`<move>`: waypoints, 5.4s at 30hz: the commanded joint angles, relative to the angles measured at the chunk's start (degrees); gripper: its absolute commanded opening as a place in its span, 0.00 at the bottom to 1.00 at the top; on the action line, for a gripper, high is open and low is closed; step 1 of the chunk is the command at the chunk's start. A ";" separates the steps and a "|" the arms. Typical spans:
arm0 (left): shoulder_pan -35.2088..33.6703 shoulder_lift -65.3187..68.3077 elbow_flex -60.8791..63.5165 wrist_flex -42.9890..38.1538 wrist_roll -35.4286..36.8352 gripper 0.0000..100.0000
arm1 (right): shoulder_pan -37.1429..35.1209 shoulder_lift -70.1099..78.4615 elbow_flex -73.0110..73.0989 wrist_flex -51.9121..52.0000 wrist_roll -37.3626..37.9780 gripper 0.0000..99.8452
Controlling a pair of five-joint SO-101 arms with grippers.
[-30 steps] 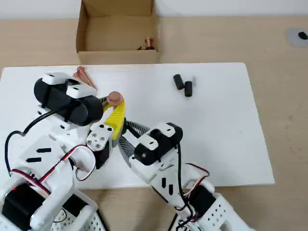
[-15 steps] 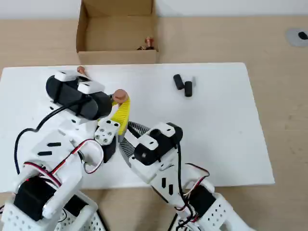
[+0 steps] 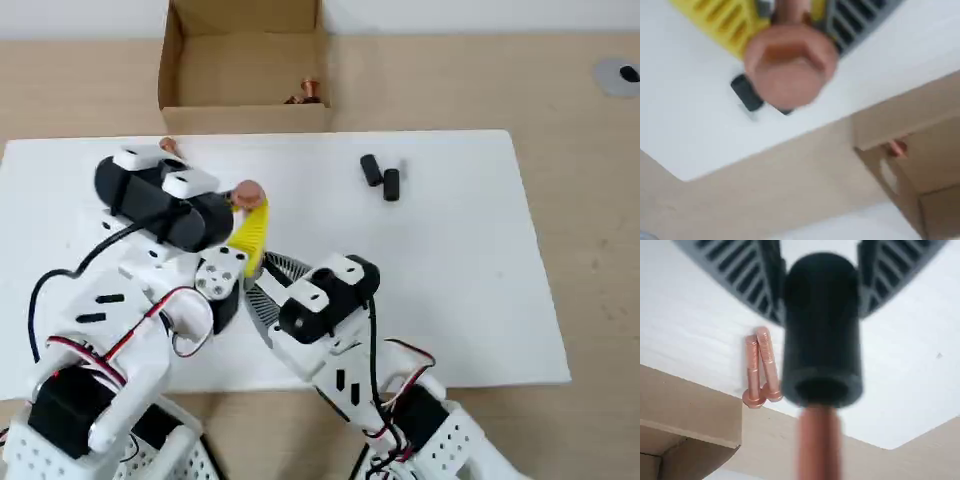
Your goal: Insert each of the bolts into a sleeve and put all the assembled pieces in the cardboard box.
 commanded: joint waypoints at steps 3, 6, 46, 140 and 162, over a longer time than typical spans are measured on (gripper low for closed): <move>-1.67 -0.13 -0.35 -1.41 -0.44 0.01 | -0.84 -8.31 -0.13 0.00 -0.26 0.01; -1.67 -0.13 -0.26 -1.41 -0.26 0.01 | -0.84 -8.31 -0.13 0.00 -0.26 0.01; -1.23 -0.13 -1.32 3.52 2.11 0.01 | -0.66 -8.40 -0.13 0.00 -0.26 0.01; -1.76 -0.22 -0.79 4.04 12.57 0.12 | -0.57 -8.40 -0.22 -0.09 -0.26 0.01; -12.31 -0.31 -2.99 3.96 15.03 0.17 | -0.57 -8.31 -0.22 -0.09 -0.18 0.01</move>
